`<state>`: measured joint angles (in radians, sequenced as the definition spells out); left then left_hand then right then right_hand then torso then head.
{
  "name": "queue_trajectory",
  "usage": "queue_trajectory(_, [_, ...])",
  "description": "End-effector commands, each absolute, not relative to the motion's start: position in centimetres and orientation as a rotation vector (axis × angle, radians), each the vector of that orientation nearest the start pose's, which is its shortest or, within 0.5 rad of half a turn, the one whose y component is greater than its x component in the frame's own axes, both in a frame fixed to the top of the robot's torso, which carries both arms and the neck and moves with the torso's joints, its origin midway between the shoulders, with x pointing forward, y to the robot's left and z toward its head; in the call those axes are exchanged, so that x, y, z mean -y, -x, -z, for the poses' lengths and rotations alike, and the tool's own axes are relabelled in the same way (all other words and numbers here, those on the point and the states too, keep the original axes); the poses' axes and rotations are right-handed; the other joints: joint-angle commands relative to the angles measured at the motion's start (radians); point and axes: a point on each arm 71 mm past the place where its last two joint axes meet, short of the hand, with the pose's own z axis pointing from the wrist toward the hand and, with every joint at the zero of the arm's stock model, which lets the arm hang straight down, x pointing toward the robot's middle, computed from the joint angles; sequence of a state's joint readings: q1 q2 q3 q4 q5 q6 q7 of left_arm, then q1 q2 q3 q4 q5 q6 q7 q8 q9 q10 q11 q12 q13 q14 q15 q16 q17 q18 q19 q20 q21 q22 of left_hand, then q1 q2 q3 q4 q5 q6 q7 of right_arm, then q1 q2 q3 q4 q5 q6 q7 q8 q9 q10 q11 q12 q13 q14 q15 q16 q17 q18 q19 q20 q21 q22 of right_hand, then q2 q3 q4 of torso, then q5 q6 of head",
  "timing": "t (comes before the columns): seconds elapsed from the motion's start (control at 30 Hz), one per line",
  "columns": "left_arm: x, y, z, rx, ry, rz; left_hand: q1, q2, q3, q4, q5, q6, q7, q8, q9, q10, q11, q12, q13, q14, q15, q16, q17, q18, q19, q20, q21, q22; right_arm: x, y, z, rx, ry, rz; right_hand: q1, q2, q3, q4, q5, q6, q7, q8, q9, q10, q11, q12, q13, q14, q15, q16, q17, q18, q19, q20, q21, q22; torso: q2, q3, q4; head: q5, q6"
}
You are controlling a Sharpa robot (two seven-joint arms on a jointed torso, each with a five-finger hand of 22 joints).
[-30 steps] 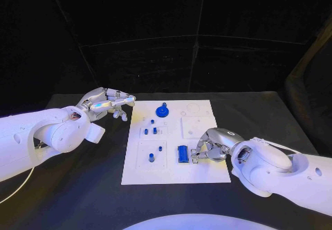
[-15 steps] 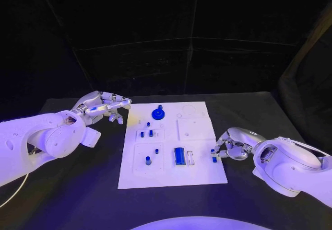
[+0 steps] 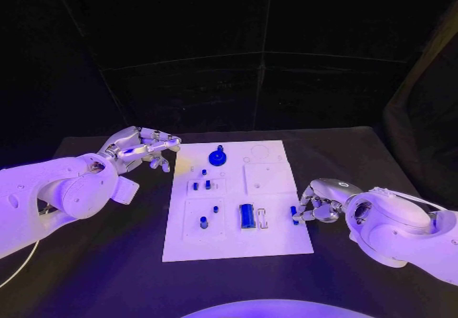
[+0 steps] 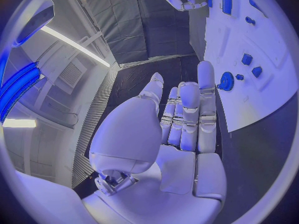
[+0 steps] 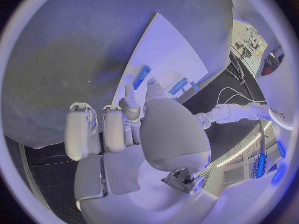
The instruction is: Assemble the parts on the task board
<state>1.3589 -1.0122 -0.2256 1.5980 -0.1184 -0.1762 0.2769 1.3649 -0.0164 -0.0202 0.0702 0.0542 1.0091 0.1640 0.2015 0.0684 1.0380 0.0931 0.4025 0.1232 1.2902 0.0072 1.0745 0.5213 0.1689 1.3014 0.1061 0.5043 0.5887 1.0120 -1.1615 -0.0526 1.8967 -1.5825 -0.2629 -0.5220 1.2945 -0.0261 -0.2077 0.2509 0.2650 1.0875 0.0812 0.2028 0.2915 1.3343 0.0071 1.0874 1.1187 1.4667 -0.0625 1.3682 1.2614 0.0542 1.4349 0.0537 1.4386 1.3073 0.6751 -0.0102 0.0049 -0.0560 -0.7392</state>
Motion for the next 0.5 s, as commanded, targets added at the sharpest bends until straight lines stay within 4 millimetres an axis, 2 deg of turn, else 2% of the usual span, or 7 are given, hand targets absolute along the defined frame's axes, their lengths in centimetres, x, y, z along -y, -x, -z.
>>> queue_trajectory(0.03, [-26.2, -47.0, 17.1, -1.658, 0.971, 1.436, 0.0, 0.01, 0.005, -0.004, 0.001, -0.004, 0.0, 0.007, -0.001, -0.006, -0.001, -0.002, -0.001, -0.008, 0.001, -0.007, -0.001, 0.012, -0.005, 0.0, -0.006, -0.001, 25.8, -37.7, 24.1, -1.958, 0.028, -0.252, -0.01, -0.001, -0.006, -0.001, -0.001, 0.007, 0.0, 0.006, 0.001, -0.003, -0.002, -0.007, -0.001, 0.046, 0.002, -0.004, -0.002, -0.003, -0.006, 0.001, -0.004, 0.08, 0.0, 0.0003, 0.0011, 0.002, -0.001])
queue_trajectory(0.5, [-26.3, -47.0, 17.2, -1.662, 0.974, 1.434, 0.0, 0.012, 0.006, -0.004, 0.001, -0.004, 0.0, 0.007, -0.001, -0.006, -0.001, -0.003, -0.002, -0.008, 0.001, -0.006, 0.0, 0.012, -0.006, 0.0, -0.007, -0.001, 24.3, -38.2, 24.7, -1.977, 0.069, -0.256, -0.006, 0.007, -0.008, 0.006, 0.009, 0.006, -0.001, 0.005, 0.005, -0.003, -0.003, -0.007, -0.001, 0.046, 0.002, -0.004, -0.002, -0.003, -0.008, 0.0, -0.006, 0.078, 0.0, -0.0012, 0.0002, 0.003, -0.004])
